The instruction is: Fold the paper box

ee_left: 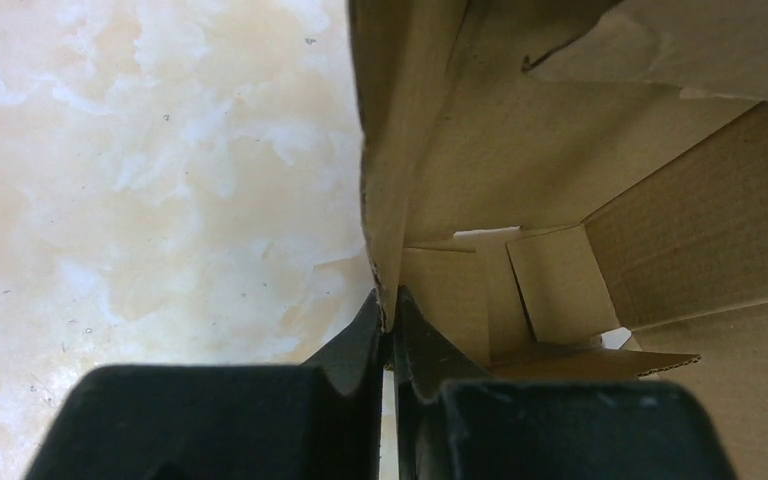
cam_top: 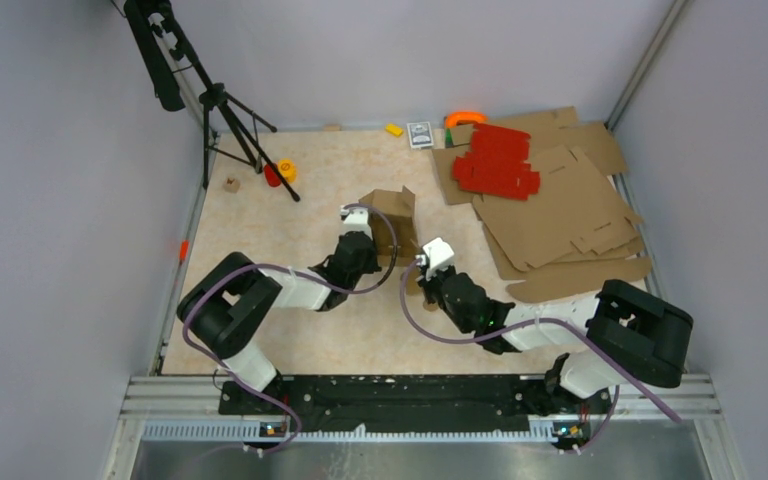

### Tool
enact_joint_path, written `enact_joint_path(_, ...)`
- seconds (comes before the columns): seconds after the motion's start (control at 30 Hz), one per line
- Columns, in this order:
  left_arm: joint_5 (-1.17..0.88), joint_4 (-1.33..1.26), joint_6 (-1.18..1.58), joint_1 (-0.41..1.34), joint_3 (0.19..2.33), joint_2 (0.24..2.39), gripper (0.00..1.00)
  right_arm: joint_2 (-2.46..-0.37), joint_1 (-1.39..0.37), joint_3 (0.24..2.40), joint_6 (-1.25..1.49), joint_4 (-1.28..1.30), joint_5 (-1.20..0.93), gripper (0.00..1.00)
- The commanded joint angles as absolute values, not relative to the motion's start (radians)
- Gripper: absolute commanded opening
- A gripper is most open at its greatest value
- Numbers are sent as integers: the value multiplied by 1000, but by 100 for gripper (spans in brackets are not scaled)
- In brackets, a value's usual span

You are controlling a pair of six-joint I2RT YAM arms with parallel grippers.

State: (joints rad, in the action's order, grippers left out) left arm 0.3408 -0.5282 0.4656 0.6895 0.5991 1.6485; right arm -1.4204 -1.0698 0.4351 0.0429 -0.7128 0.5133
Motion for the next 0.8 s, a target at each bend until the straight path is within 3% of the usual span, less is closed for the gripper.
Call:
enact_joint_path(0.0, 303, -591, 453, 692, 603, 1629, 6, -1447, -1071, 405, 113, -580, 474, 0)
enact_joint_path(0.1, 280, -591, 450, 692, 576, 1615, 12, -1452, -1069, 387, 129, -600, 500, 0)
enact_joint_path(0.2, 258, -558, 436, 692, 578, 1599, 28, -1459, -1069, 390, 139, -581, 521, 0)
enact_joint_path(0.47, 233, -476, 378, 688, 609, 1563, 47, -1448, -1070, 395, 122, -566, 518, 0)
enact_joint_path(0.77, 73, -549, 345, 619, 583, 1527, 49, -1440, -1070, 411, 89, -530, 510, 0)
